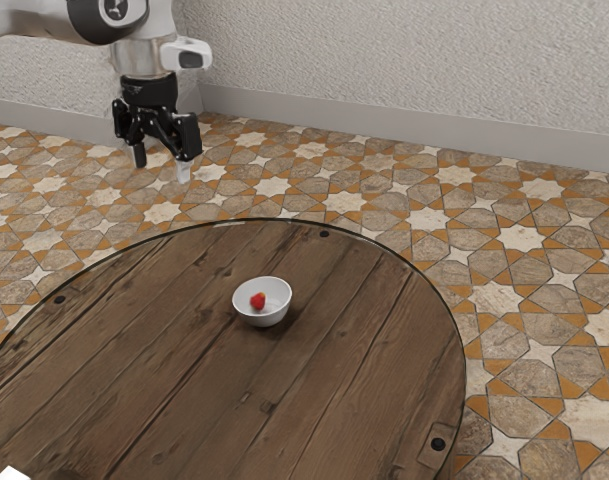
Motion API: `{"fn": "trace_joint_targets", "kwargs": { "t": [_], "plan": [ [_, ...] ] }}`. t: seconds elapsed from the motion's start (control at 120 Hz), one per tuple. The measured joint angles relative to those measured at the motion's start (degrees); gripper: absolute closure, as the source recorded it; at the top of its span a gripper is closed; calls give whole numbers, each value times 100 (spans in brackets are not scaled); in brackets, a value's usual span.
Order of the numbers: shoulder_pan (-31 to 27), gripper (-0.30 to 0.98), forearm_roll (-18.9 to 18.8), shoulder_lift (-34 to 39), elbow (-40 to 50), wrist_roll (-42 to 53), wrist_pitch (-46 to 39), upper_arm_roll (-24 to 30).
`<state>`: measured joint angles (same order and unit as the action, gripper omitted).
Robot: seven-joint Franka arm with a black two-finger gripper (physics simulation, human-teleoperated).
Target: Take strawberry from the bowl
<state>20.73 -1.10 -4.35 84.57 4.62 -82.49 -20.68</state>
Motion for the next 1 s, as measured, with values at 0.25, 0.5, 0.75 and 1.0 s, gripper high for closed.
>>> {"fn": "trace_joint_targets", "kwargs": {
  "t": [0.25, 0.5, 0.75, 1.0],
  "plan": [
    [-85, 0, 19, -76, -160, 150, -548, 149],
    [0, 0, 82, -1608, -510, 344, -1077, 334],
    [-22, 0, 338, -2147, 249, 1073, -2162, 201],
    [-149, 0, 385, -2570, 762, 1905, -3232, 211]
  ]
}}
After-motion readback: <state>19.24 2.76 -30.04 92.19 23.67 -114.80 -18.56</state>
